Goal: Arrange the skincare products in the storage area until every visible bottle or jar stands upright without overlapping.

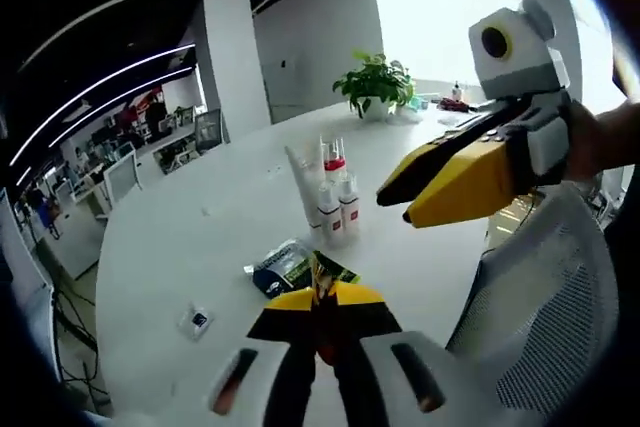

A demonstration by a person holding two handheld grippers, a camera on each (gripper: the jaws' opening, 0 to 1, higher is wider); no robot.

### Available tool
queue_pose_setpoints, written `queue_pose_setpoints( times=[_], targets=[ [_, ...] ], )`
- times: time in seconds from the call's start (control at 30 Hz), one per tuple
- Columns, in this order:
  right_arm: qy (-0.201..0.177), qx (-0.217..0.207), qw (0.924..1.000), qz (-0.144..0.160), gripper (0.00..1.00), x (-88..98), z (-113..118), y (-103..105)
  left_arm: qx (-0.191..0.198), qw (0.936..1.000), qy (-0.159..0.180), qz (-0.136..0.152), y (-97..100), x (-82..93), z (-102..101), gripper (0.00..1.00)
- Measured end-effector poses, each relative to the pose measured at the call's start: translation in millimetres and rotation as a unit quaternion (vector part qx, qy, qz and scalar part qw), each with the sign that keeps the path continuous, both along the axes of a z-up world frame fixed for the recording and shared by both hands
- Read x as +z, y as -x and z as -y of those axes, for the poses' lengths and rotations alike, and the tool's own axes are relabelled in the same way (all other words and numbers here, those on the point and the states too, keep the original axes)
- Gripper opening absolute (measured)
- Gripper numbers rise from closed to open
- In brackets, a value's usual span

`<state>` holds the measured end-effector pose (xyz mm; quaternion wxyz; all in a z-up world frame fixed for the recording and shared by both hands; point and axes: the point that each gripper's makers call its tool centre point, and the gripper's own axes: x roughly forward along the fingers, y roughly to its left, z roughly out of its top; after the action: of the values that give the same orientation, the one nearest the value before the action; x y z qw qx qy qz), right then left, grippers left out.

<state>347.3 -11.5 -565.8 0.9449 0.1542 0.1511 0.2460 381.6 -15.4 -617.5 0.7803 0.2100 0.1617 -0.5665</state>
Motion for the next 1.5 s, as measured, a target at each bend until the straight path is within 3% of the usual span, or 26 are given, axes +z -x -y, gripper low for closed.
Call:
queue_pose_setpoints(
  times=[0.17,0.37,0.7,0.77,0.8,0.9,1.0,1.03,1.07,1.13,1.2,1.27,1.3,1.37,1.47,1.5],
  targets=[
    [-0.027,0.014,0.9995,-0.002,0.11,7.7,-10.1,-1.6,-0.021,0.9995,0.001,0.025,11.1,15.6,7.3,0.01],
    [-0.045,0.014,0.9988,-0.012,0.05,11.2,-11.0,-3.2,-0.032,0.9987,0.000,0.039,18.0,22.5,11.0,0.01],
    [-0.030,0.008,0.9991,-0.028,0.01,8.3,-12.6,-5.7,-0.034,0.9969,-0.010,0.070,17.5,27.8,11.5,0.01],
    [-0.021,0.010,0.9993,-0.028,0.00,8.2,-12.6,-5.0,-0.034,0.9971,-0.012,0.066,17.8,25.9,10.8,0.01],
    [0.011,-0.001,0.9996,-0.025,0.00,5.0,-5.8,-6.6,-0.035,0.9972,-0.009,0.065,17.9,26.2,10.4,0.02],
    [0.002,0.015,0.9996,-0.024,0.00,8.5,-10.1,-3.5,-0.040,0.9978,0.009,0.053,21.6,27.9,10.7,0.03],
    [0.000,0.021,0.9996,-0.020,0.00,9.3,-9.4,-0.8,-0.045,0.9984,0.033,0.011,26.7,29.8,11.9,0.05],
    [0.000,0.022,0.9996,-0.020,0.00,9.4,-9.2,-0.5,-0.048,0.9982,0.034,0.013,26.2,30.2,11.3,0.08],
    [0.001,0.024,0.9995,-0.021,0.00,9.3,-8.5,0.1,-0.048,0.9980,0.041,0.006,25.7,30.7,11.5,0.12],
    [0.004,0.021,0.9996,-0.019,0.00,9.1,-3.9,0.6,-0.028,0.9964,0.071,-0.038,23.8,31.1,11.7,0.26],
    [-0.005,0.015,0.9997,-0.019,0.00,10.2,1.5,0.1,-0.024,0.9940,0.086,-0.063,22.3,30.2,11.2,0.38],
    [-0.012,0.015,0.9997,-0.018,0.00,11.5,4.9,0.7,-0.023,0.9912,0.101,-0.083,22.3,30.9,11.1,0.44],
    [-0.014,0.015,0.9996,-0.019,0.00,11.6,5.9,1.0,-0.031,0.9865,0.112,-0.116,27.4,30.7,11.9,0.46],
    [-0.017,0.013,0.9996,-0.019,0.00,11.2,9.1,1.5,-0.038,0.9842,0.120,-0.125,28.5,31.5,11.3,0.48],
    [-0.040,0.010,0.9990,-0.017,0.00,14.0,11.0,2.9,-0.041,0.9726,0.146,-0.176,34.9,35.7,12.2,0.50],
    [-0.047,0.010,0.9987,-0.014,0.00,15.7,11.4,3.2,-0.034,0.9616,0.167,-0.215,35.3,38.3,11.7,0.51]
  ],
)
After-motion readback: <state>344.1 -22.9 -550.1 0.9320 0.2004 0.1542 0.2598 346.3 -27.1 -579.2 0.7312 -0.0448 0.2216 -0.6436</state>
